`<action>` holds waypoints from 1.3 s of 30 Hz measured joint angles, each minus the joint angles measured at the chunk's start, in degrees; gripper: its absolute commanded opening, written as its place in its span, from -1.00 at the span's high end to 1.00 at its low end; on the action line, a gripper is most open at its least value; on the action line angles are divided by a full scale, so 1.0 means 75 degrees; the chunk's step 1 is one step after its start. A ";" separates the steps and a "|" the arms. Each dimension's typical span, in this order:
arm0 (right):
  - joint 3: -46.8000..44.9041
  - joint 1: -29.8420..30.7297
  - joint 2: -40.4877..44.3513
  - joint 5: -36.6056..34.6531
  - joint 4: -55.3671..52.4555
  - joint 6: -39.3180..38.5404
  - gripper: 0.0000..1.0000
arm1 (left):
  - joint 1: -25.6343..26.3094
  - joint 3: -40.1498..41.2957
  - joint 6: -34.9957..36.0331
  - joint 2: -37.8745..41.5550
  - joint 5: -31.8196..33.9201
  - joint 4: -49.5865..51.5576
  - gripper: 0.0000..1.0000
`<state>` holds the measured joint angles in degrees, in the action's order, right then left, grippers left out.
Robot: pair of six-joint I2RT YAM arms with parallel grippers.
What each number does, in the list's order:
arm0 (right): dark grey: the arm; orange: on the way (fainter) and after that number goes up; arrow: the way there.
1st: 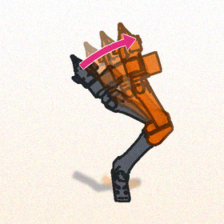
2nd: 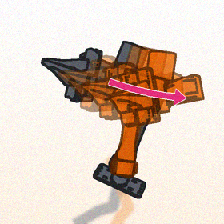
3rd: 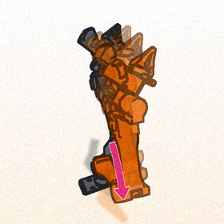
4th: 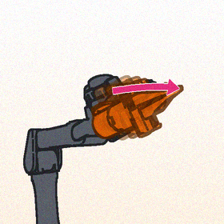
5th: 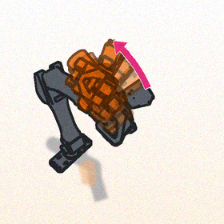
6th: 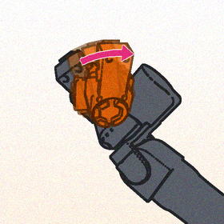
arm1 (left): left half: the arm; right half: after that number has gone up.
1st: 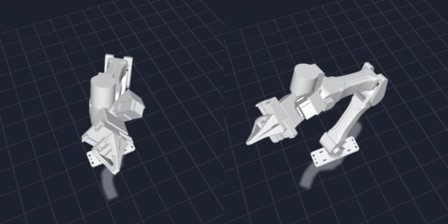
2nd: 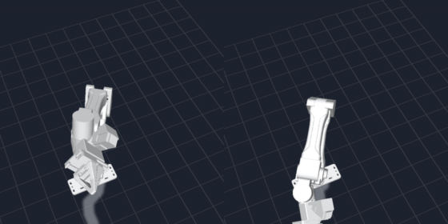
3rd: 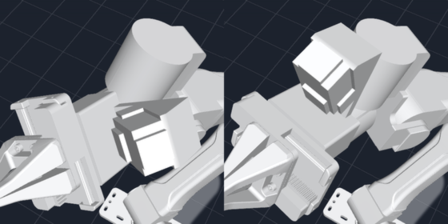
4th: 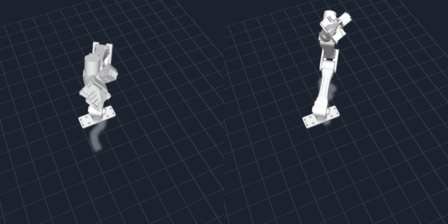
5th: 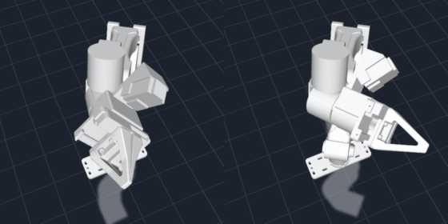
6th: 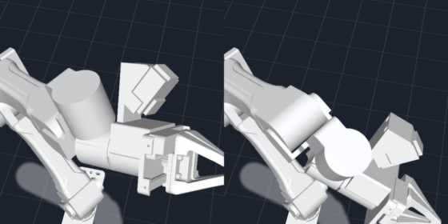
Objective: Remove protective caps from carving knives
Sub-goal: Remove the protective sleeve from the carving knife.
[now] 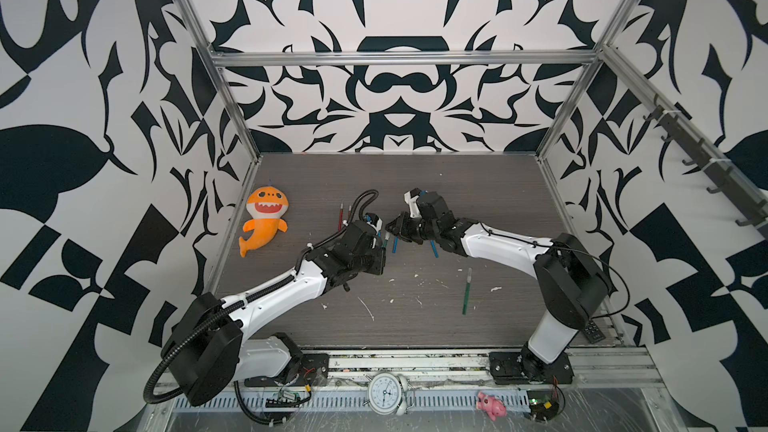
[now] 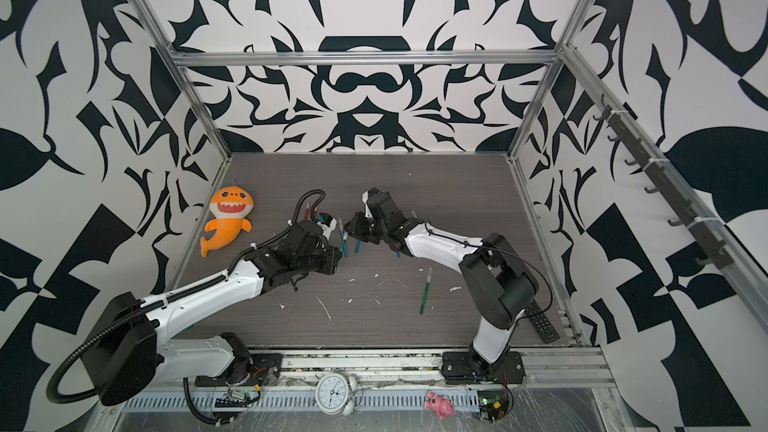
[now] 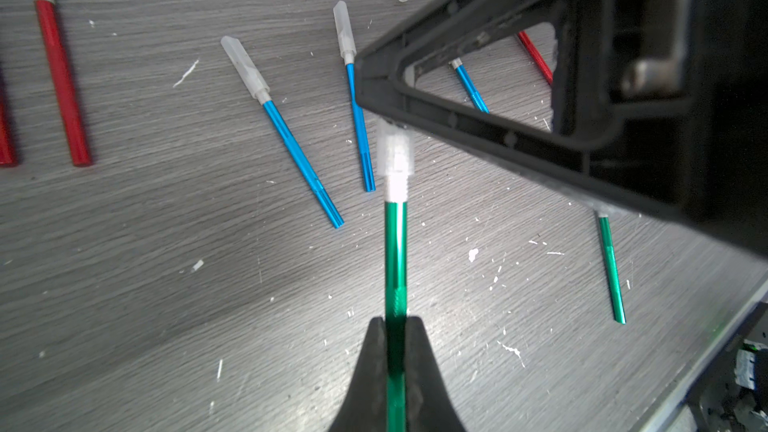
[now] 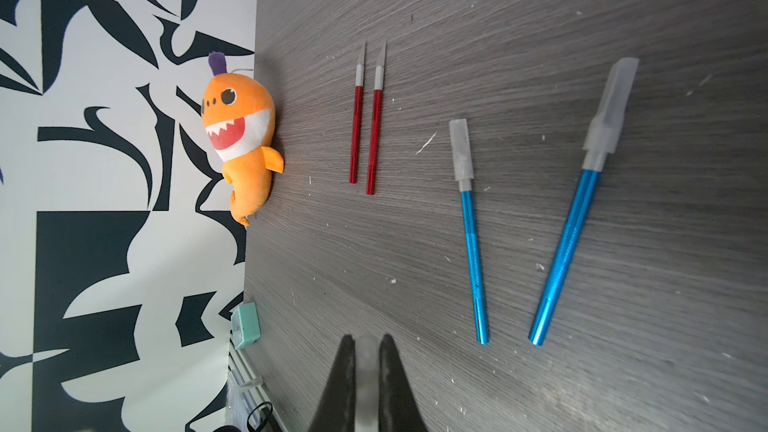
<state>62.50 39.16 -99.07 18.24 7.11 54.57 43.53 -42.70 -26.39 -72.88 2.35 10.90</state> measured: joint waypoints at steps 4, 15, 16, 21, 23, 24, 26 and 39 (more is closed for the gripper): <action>0.0087 -0.0050 -0.0003 0.0012 -0.0061 -0.0006 1.00 | 0.0000 0.0000 -0.0003 0.0000 0.0050 -0.0117 1.00; 0.0393 -0.0140 -0.0219 0.0087 -0.0472 -0.0015 1.00 | 0.0108 -0.0003 -0.0023 -0.0166 0.0289 -0.0277 1.00; 0.0396 -0.0146 -0.0230 0.0090 -0.0475 -0.0015 1.00 | 0.0117 0.0000 -0.0023 -0.0181 0.0303 -0.0277 1.00; 0.0402 -0.0154 -0.0242 0.0055 -0.0481 -0.0032 1.00 | 0.0137 0.0000 -0.0012 -0.0192 0.0338 -0.0268 1.00; 0.0402 -0.0192 -0.0242 -0.0079 -0.0449 -0.0067 1.00 | 0.0160 0.0000 0.0012 -0.0192 0.0309 -0.0189 1.00; 0.0402 -0.0236 -0.0242 -0.0146 -0.0425 -0.0073 1.00 | 0.0178 -0.0003 0.0023 -0.0195 0.0291 -0.0160 1.00; 0.0402 -0.0318 -0.0242 -0.0251 -0.0391 -0.0090 1.00 | 0.0204 0.0000 0.0035 -0.0207 0.0251 -0.0114 1.00; 0.0525 -0.0746 -0.0131 -0.0440 -0.0533 -0.0300 1.00 | 0.0245 -0.0006 0.0067 -0.0207 0.0440 0.0082 1.00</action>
<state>66.43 33.56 -100.05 14.94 3.11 52.31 45.36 -42.74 -25.89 -74.43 5.65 11.51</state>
